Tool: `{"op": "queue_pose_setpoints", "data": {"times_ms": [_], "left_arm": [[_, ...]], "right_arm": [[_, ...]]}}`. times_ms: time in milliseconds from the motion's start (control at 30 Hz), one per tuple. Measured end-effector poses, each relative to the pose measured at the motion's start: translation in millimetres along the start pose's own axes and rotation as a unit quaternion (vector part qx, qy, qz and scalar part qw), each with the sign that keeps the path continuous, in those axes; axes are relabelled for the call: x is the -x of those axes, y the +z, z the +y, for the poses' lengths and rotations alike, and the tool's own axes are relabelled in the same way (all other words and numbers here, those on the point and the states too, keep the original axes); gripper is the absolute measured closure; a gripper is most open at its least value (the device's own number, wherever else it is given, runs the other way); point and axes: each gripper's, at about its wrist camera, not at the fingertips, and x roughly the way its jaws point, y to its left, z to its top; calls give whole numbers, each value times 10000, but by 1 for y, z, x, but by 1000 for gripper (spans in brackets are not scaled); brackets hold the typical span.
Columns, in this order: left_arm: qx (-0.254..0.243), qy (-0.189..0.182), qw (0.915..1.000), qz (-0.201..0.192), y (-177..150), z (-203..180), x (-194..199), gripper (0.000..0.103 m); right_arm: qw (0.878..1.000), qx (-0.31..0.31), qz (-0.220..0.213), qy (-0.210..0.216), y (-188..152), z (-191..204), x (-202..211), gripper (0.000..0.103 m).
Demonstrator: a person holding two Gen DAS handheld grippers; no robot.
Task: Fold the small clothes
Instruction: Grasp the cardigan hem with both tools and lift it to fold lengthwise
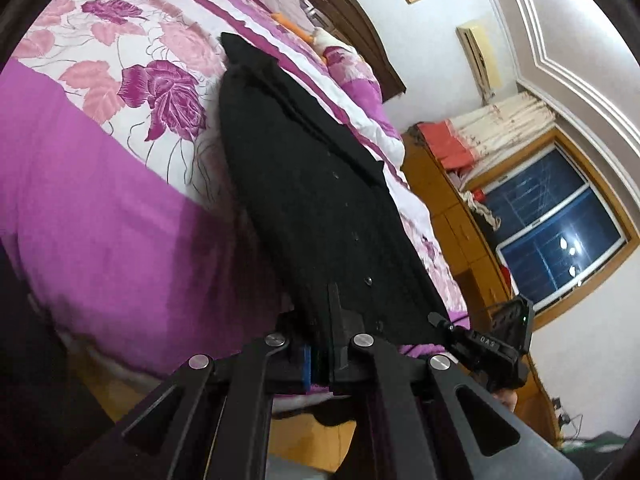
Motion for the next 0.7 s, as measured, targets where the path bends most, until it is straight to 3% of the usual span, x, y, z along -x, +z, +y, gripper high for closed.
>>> {"op": "queue_pose_setpoints", "data": {"times_ms": [367,700], "left_arm": [[-355,374,9987,-55,-8,-5,14,103],[-622,225,9976,-193,5,-13,15,103]], "right_arm": [[9990,362,138,-211,-17,13,12,95],[9993,331,-148,-63,-4,18,19,95]]}}
